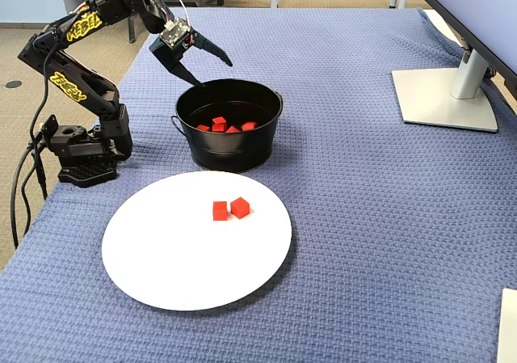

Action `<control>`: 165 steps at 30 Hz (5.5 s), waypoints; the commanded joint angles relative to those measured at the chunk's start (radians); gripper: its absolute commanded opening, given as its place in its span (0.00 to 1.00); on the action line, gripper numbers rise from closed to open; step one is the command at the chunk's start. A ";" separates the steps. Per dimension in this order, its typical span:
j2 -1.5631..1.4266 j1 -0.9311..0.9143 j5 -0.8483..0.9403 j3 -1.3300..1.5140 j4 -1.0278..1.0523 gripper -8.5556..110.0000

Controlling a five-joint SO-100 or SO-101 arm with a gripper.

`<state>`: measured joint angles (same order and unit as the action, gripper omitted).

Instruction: Pick up the red cubes from the white plate and place them in the black recipient

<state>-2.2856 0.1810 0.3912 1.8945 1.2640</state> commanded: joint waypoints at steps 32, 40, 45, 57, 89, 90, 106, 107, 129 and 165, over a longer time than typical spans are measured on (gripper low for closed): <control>1.071 -0.712 0.606 -0.670 -0.222 0.22; 1.189 -0.676 0.584 -0.752 -0.213 0.22; 1.230 -0.669 0.649 -0.746 -0.227 0.22; 1.249 -0.586 0.788 -0.733 -0.278 0.23; 1.186 -0.657 0.836 -0.647 -0.261 0.25; 1.184 -0.655 0.836 -0.641 -0.261 0.25; 1.140 -0.621 0.819 -0.549 -0.295 0.25; 1.134 -0.618 0.819 -0.538 -0.301 0.25; 1.051 -0.584 0.776 -0.440 -0.319 0.21; 0.620 -0.499 0.350 -0.699 0.017 0.07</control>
<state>-1.5340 -0.3881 0.8145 1.2901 1.2349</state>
